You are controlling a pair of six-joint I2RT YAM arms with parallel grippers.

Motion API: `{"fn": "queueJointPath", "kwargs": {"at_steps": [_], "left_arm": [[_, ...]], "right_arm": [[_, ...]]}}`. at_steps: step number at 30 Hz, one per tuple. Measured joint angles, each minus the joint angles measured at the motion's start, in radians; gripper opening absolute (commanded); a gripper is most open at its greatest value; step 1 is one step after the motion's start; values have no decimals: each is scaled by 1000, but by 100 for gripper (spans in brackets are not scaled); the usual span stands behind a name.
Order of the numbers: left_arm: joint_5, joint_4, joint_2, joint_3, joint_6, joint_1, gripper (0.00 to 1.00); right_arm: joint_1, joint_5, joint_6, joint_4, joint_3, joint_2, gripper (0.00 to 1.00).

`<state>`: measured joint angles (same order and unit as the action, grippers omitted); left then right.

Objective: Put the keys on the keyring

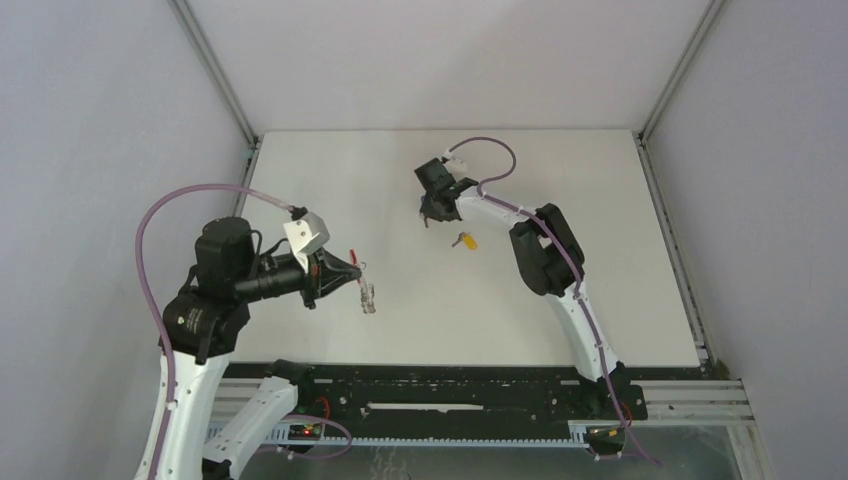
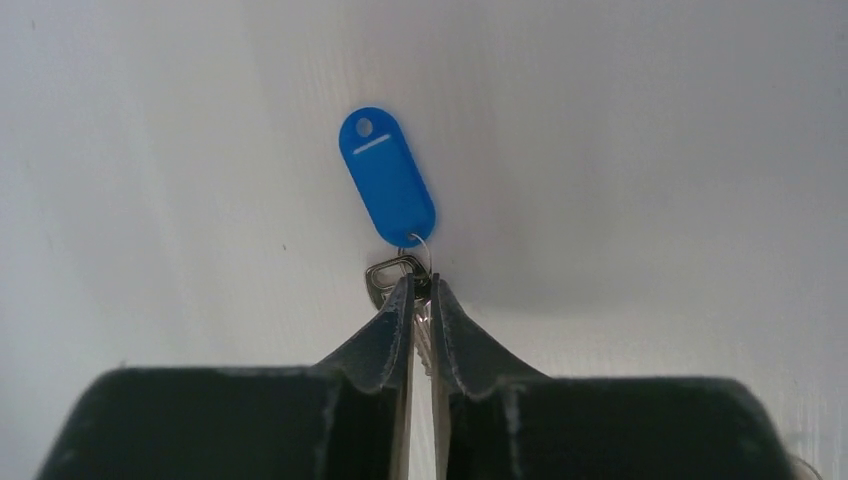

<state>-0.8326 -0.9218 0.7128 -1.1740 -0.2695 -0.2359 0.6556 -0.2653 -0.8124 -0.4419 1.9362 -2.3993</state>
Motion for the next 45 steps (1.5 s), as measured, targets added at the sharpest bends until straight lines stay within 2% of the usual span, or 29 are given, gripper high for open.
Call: {"fn": "queueJointPath", "kwargs": {"at_steps": [8,19,27,32,36,39,45], "left_arm": [[-2,0,-15,-1,2,0,0],[-26,1,-30,-1,13,1,0],[-65,7,-39,-1,28,1,0],[-72,8,-44,-1,34,1,0],[-71,7,-51,-1,33,1,0],[-72,8,-54,-1,33,1,0],[-73,3,-53,0,30,1,0]], "right_arm": [[20,85,13,114,-345,207,0],[156,168,14,102,-739,496,0],[207,202,96,0,-873,664,0],[148,266,203,-11,-875,721,10],[108,284,275,-45,-876,748,31],[122,264,312,-57,-879,786,43],[246,179,242,-33,-879,833,46]]}}
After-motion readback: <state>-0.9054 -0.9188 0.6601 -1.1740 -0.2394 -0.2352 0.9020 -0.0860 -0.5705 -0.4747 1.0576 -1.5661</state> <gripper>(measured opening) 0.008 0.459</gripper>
